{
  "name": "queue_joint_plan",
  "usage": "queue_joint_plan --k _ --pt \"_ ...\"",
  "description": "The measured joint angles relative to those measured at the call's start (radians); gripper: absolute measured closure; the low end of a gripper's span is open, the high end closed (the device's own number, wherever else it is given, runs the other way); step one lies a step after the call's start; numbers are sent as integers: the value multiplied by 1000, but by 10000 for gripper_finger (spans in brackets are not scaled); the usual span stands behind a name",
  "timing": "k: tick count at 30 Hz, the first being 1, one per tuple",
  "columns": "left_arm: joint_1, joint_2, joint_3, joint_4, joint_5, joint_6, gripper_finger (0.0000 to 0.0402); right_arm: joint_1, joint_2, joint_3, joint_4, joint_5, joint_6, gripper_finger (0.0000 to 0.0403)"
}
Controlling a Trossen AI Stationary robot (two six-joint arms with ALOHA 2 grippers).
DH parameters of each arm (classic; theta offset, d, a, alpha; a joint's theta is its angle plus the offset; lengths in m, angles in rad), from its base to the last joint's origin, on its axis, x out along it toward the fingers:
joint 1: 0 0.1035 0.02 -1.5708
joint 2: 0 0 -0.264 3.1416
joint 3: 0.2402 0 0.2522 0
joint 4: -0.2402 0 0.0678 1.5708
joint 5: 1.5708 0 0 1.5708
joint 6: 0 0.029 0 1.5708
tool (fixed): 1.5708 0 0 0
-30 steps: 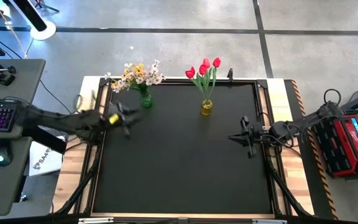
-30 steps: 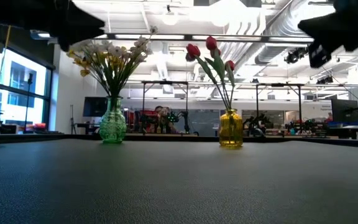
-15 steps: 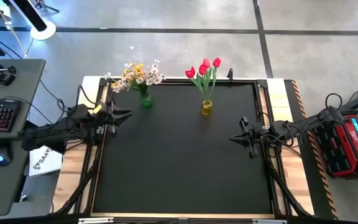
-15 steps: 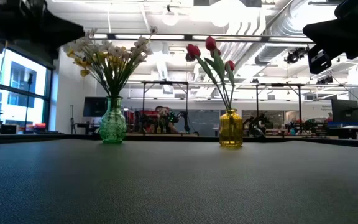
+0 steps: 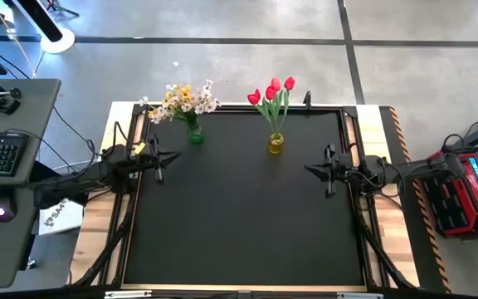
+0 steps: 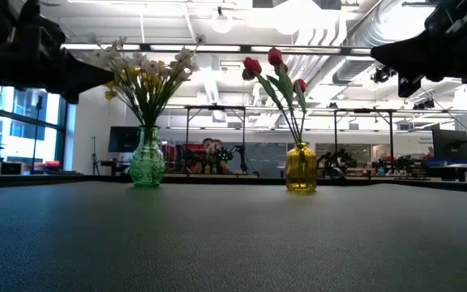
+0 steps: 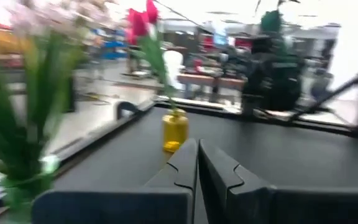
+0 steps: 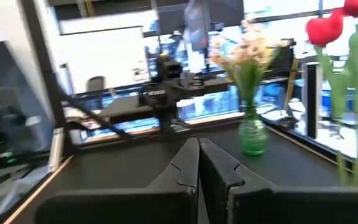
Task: Sort flowers into vase by color
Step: Return to Home Position
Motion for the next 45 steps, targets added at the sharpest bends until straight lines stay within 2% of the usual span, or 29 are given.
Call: queue_joint_plan --k 5,7,11,16,21,23,29,35,45 --pt "48 0 0 1 194 -40 401 -21 3 0 -10 -135 4 403" --pt "53 0 0 11 246 -50 401 -12 3 0 -13 -148 7 403" --pt "42 0 0 18 286 -78 401 20 4 0 -3 -129 19 403" --pt "-33 0 -1 46 262 -64 401 81 4 0 18 -60 -8 403" --pt "-121 -1 -1 64 111 28 401 129 4 0 19 117 -38 403" --pt "-146 -1 -1 39 104 56 402 134 4 0 13 179 -41 403" --pt "-196 18 -2 -17 63 27 401 131 36 0 -20 176 -55 403" --pt "-199 32 -2 -17 51 21 401 122 62 0 -77 325 -56 403" --pt "-199 32 -2 -17 49 20 401 122 62 0 -121 317 -57 403"
